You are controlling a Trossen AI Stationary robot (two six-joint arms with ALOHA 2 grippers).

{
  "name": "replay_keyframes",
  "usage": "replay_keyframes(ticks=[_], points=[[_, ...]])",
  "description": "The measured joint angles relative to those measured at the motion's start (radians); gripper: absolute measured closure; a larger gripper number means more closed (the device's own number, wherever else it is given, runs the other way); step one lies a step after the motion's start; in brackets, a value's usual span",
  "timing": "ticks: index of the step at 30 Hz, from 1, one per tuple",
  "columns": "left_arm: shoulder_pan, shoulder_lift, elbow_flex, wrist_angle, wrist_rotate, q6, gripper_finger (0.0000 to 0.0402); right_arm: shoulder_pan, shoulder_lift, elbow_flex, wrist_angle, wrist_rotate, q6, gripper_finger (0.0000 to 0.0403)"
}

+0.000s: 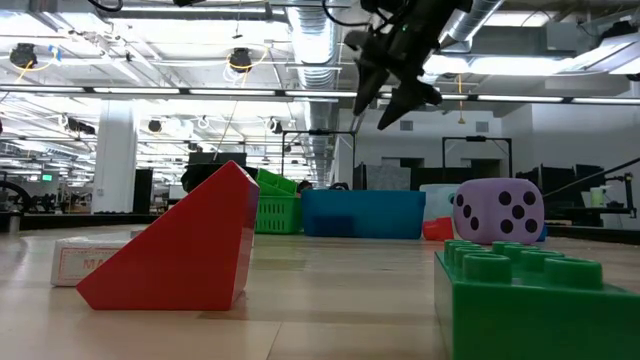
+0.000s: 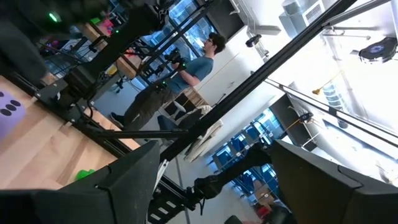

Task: Pick & Place Toys
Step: Put the small stud red game piece into the blue bin

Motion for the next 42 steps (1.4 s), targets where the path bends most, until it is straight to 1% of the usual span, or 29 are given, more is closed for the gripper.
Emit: replay_keyframes(ticks=[3, 5, 8, 10, 13, 16, 18, 21, 23, 26, 29, 31, 33, 36, 40, 42], points=[[0.000, 0.000, 0.000, -0.002, -0.008, 0.002, 0.0101, 0.064, 0.000, 0.000, 0.000, -0.006, 0.002, 0.0148], [0.000, 0.000, 0.000, -0.010, -0.015, 0.002, 0.0101, 0.116, 0.000, 0.000, 0.000, 0.017, 0.024, 0.0148], [0.000, 0.000, 0.000, -0.014, -0.016, 0.006, 0.0101, 0.213, 0.000, 0.000, 0.009, 0.096, 0.075, 0.0149], [0.000, 0.000, 0.000, -0.018, -0.016, 0.037, 0.0101, 0.283, 0.000, 0.000, 0.034, 0.158, 0.107, 0.0149], [0.000, 0.000, 0.000, -0.017, -0.017, 0.084, 0.0101, 0.392, 0.000, 0.000, 0.112, 0.220, 0.134, 0.0149], [0.000, 0.000, 0.000, -0.017, -0.021, 0.114, 0.0101, 0.492, 0.001, 0.000, 0.228, 0.256, 0.160, 0.0149], [0.000, 0.000, 0.001, -0.028, -0.020, 0.115, 0.0101, 0.545, 0.002, 0.000, 0.290, 0.269, 0.215, 0.0149], [0.000, 0.000, 0.001, -0.044, -0.020, 0.115, 0.0101, 0.597, 0.005, 0.000, 0.363, 0.270, 0.268, 0.0149], [0.000, 0.000, 0.001, -0.053, -0.020, 0.116, 0.0101, 0.622, 0.012, 0.000, 0.395, 0.272, 0.256, 0.0149], [0.000, 0.000, 0.001, -0.072, -0.020, 0.118, 0.0101, 0.654, 0.030, 0.001, 0.395, 0.265, 0.247, 0.0149], [-0.001, 0.000, 0.001, -0.111, -0.019, 0.118, 0.0101, 0.675, 0.088, 0.000, 0.401, 0.200, 0.294, 0.0149], [-0.009, 0.000, 0.001, -0.140, -0.012, 0.114, 0.0101, 0.687, 0.135, 0.000, 0.441, 0.152, 0.338, 0.0149], [-0.025, 0.005, 0.001, -0.180, -0.012, 0.114, 0.0101, 0.696, 0.174, 0.000, 0.502, 0.105, 0.391, 0.0149], [-0.062, 0.027, 0.001, -0.221, -0.014, 0.112, 0.0101, 0.699, 0.215, 0.000, 0.621, 0.046, 0.393, 0.0149], [-0.133, 0.100, 0.001, -0.205, -0.020, 0.111, 0.0101, 0.694, 0.204, 0.000, 0.676, 0.039, 0.357, 0.0149], [-0.178, 0.154, 0.001, -0.179, -0.054, 0.110, 0.0101, 0.685, 0.180, 0.000, 0.660, 0.040, 0.311, 0.0149]])
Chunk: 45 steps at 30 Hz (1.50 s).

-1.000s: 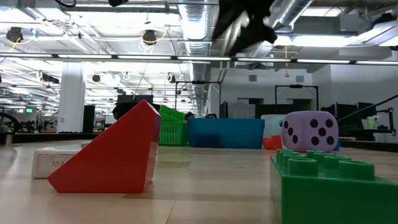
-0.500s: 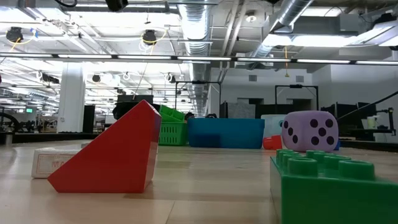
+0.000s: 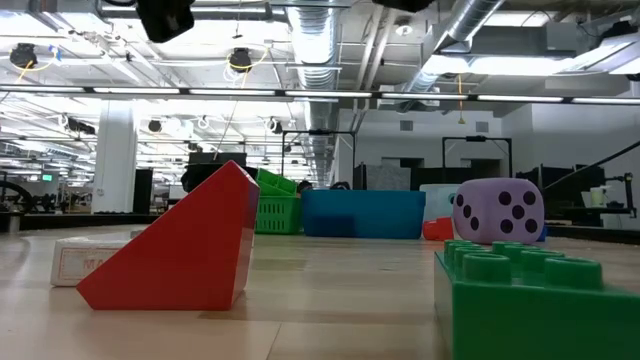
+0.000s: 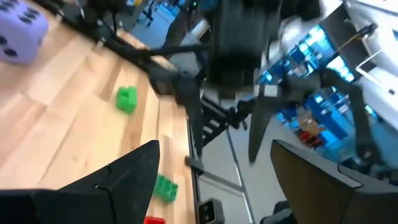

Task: Pick & Place Toys
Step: Put the small stud red game piece into the blue bin

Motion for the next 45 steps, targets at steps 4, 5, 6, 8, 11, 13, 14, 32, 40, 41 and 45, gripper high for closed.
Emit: replay_keyframes(ticks=[4, 5, 6, 8, 11, 13, 14, 32, 40, 41, 45], points=[[-0.081, 0.145, 0.000, 0.117, -0.111, -0.027, 0.0101, -0.021, -0.083, 0.000, -0.067, 0.000, -0.094, 0.0149], [-0.094, 0.185, 0.000, 0.158, -0.133, -0.037, 0.0101, -0.024, -0.108, 0.000, -0.091, 0.001, -0.111, 0.0149], [-0.103, 0.223, 0.000, 0.190, -0.143, -0.048, 0.0101, -0.026, -0.133, 0.001, -0.118, 0.006, -0.126, 0.0149], [-0.117, 0.292, 0.000, 0.237, -0.145, -0.051, 0.0101, -0.030, -0.181, 0.001, -0.179, 0.028, -0.154, 0.0149], [-0.137, 0.382, 0.000, 0.242, -0.143, -0.053, 0.0101, -0.029, -0.252, 0.001, -0.239, 0.065, -0.203, 0.0149], [-0.153, 0.439, 0.000, 0.243, -0.138, -0.054, 0.0101, -0.030, -0.299, 0.001, -0.278, 0.092, -0.229, 0.0149], [-0.165, 0.467, 0.003, 0.242, -0.135, -0.056, 0.0101, -0.030, -0.319, 0.001, -0.300, 0.107, -0.239, 0.0149], [-0.206, 0.776, 0.219, 0.183, -0.213, 0.075, 0.0101, -0.040, -0.404, -0.001, -0.464, 0.128, -0.265, 0.0149], [-0.205, 0.770, 0.219, 0.116, -0.215, 0.084, 0.0101, -0.033, -0.408, 0.001, -0.468, 0.127, -0.289, 0.0149], [-0.206, 0.770, 0.219, 0.116, -0.215, 0.085, 0.0101, -0.034, -0.409, 0.001, -0.468, 0.127, -0.289, 0.0149], [-0.214, 0.770, 0.219, 0.115, -0.212, 0.087, 0.0101, -0.034, -0.409, 0.001, -0.485, 0.127, -0.299, 0.0149]])
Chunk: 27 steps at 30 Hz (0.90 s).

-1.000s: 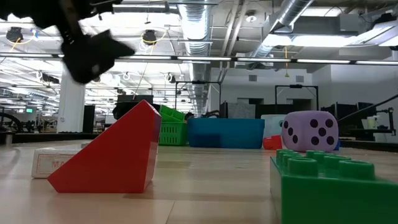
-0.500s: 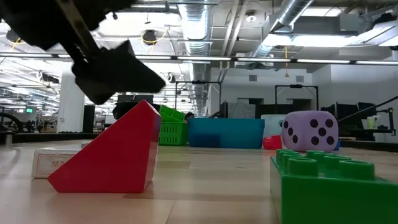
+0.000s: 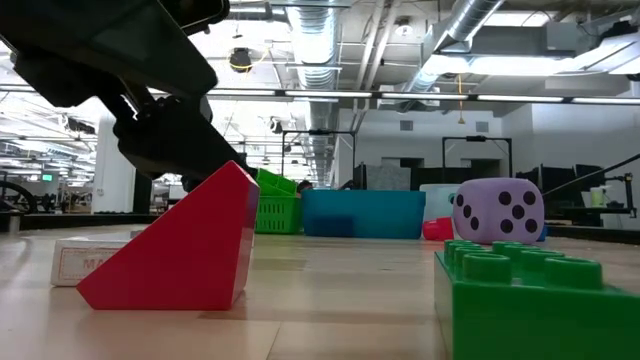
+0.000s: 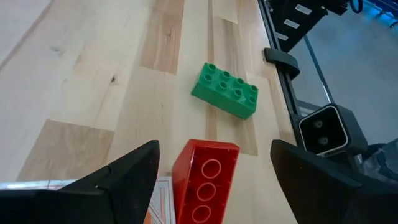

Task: Pick & Place Toys
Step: Put the small stud red game piece into the blue bin

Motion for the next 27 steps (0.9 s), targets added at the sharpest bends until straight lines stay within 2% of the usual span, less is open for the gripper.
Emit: replay_keyframes(ticks=[20, 27], points=[[-0.007, 0.002, 0.000, -0.039, -0.034, 0.000, 0.0101, -0.003, 0.000, 0.000, -0.019, 0.000, -0.041, 0.0149], [-0.007, 0.004, 0.000, 0.040, -0.011, 0.023, 0.0101, -0.003, 0.000, 0.000, -0.019, 0.000, -0.046, 0.0149]])
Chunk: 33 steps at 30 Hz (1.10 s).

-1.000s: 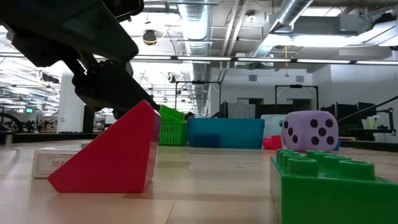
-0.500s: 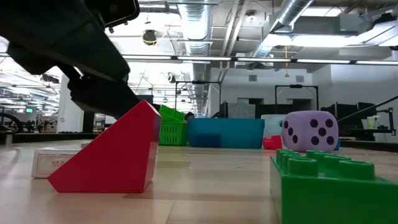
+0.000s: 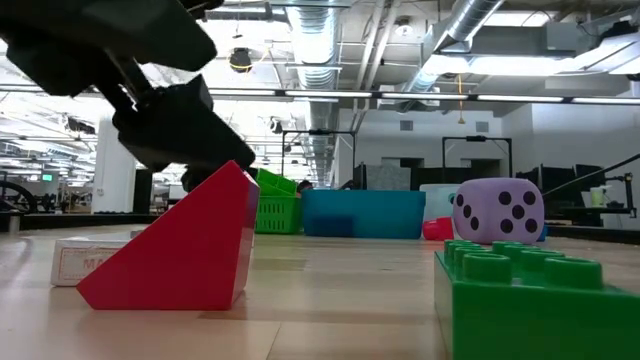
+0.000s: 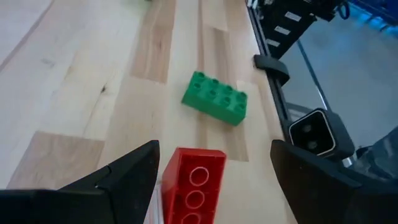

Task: Pick & Place Toys
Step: Put the small stud red game piece into the blue bin

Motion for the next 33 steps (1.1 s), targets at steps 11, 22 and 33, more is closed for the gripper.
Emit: replay_keyframes(ticks=[11, 22, 33], points=[[-0.004, 0.163, 0.119, -0.003, 0.018, -0.032, 0.0101, -0.006, 0.000, 0.000, -0.001, 0.000, -0.007, 0.0149], [-0.011, 0.179, 0.143, -0.063, 0.018, -0.032, 0.0101, -0.006, 0.000, 0.000, -0.001, 0.000, -0.022, 0.0149], [-0.012, 0.179, 0.144, -0.070, 0.131, -0.043, 0.0198, -0.006, 0.000, 0.000, -0.001, 0.000, -0.022, 0.0149]])
